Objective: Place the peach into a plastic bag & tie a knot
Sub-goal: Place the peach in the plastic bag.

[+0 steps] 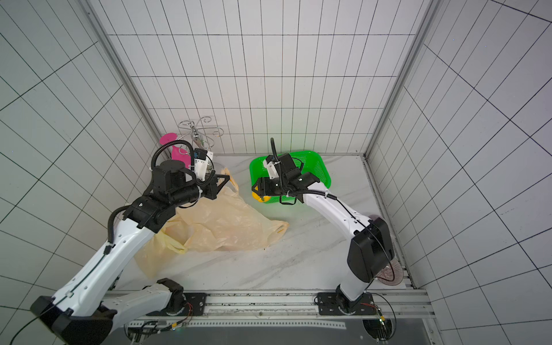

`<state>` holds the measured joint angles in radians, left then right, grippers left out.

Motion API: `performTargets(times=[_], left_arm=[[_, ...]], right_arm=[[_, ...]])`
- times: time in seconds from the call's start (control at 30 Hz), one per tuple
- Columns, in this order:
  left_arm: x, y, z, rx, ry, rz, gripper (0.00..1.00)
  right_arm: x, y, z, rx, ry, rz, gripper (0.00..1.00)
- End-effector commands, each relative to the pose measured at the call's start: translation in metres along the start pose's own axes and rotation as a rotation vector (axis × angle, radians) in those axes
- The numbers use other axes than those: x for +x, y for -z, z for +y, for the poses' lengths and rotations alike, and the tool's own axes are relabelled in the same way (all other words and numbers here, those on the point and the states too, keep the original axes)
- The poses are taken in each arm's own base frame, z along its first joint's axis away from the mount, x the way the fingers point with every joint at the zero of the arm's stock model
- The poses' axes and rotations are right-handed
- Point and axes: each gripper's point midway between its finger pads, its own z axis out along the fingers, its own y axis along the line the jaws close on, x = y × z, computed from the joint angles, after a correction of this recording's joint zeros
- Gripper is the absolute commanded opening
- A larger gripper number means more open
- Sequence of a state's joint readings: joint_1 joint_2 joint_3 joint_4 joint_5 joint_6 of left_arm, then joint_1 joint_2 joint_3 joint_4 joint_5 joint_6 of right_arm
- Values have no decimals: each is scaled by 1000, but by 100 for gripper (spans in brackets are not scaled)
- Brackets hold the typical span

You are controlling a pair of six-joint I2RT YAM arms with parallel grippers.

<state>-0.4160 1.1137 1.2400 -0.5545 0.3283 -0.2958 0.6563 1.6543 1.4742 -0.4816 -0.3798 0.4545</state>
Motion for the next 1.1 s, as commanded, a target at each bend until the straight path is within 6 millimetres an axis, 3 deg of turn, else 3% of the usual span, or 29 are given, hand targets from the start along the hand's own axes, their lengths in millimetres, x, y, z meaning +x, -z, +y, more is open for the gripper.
performTargets(times=[0.0, 0.17, 0.27, 0.47, 0.53, 0.67, 0.73, 0.83, 0.93, 0.97, 1.07], left_arm=[[-11, 4, -9, 30, -2, -32, 1], [-10, 3, -9, 25, -2, -31, 1], [-8, 2, -15, 36, -2, -27, 0], [-5, 10, -22, 55, 18, -51, 0], [-3, 11, -21, 54, 19, -55, 0], [2, 10, -18, 50, 20, -67, 0], [2, 10, -16, 48, 21, -76, 0], [-3, 9, -16, 54, 26, -96, 0], [-10, 11, -19, 65, 17, -113, 0], [-11, 11, -18, 63, 14, -116, 0], [-8, 12, -8, 35, 17, -111, 0]], right_arm=[[48, -14, 36, -104, 31, 140, 0], [77, -14, 94, -264, 71, 227, 0], [74, -29, 107, -313, 38, 220, 0], [49, -104, 79, -286, -156, 71, 0], [48, -121, 68, -256, -204, 11, 7], [59, -142, 57, -179, -233, -51, 16], [60, -143, 61, -171, -203, -51, 15], [62, -143, 65, -172, -211, 3, 30], [67, -134, 64, -153, -150, 47, 67], [68, -128, 63, -146, -140, 65, 75], [60, -97, 58, -133, -96, 57, 86]])
